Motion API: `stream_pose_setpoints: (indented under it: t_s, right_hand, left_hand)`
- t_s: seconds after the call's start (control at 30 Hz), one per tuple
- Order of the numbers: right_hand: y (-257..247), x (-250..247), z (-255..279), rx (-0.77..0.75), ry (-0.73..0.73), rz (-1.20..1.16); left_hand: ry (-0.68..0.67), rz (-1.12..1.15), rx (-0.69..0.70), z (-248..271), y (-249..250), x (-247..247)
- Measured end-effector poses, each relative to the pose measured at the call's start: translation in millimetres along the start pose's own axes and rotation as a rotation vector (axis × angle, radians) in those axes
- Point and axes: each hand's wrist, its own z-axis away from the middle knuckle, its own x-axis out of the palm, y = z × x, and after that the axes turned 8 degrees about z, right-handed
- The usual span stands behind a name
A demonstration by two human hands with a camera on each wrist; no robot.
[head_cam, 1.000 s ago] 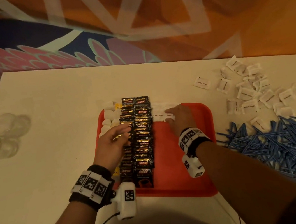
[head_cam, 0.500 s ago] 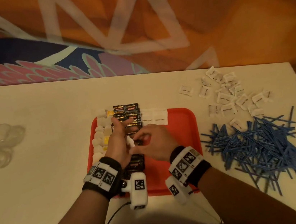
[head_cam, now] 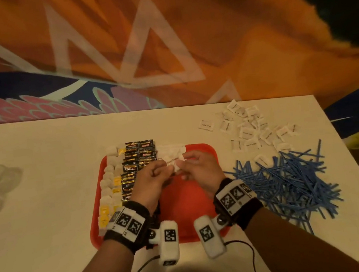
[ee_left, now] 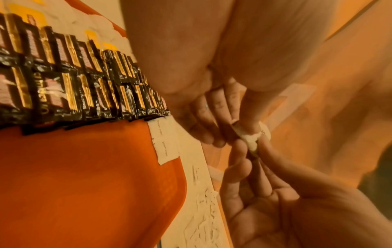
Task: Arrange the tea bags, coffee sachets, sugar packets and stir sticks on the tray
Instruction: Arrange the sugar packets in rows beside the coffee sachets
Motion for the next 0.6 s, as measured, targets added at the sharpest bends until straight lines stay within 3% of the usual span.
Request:
stream_pose_setpoints:
  t_s: [0.2,0.3,0.43,0.6]
  right_hand:
    - [3,-18,7,0.017,0.082,-0.024]
    - [7,-29,11,-0.116,0.145,0.069]
    - [4,-26,18,-0.334,0.017,0.186]
    - [3,-19,15,-0.320,-0.017,0.215]
  left_hand:
    - [0.153,0.131,0.104,4,4,17]
    - [0.146,0.163,0.139,6,6,19]
    - [0.074,0.152,0.133,9,7,21]
    - [0.075,0.120,0.192,14,9,23]
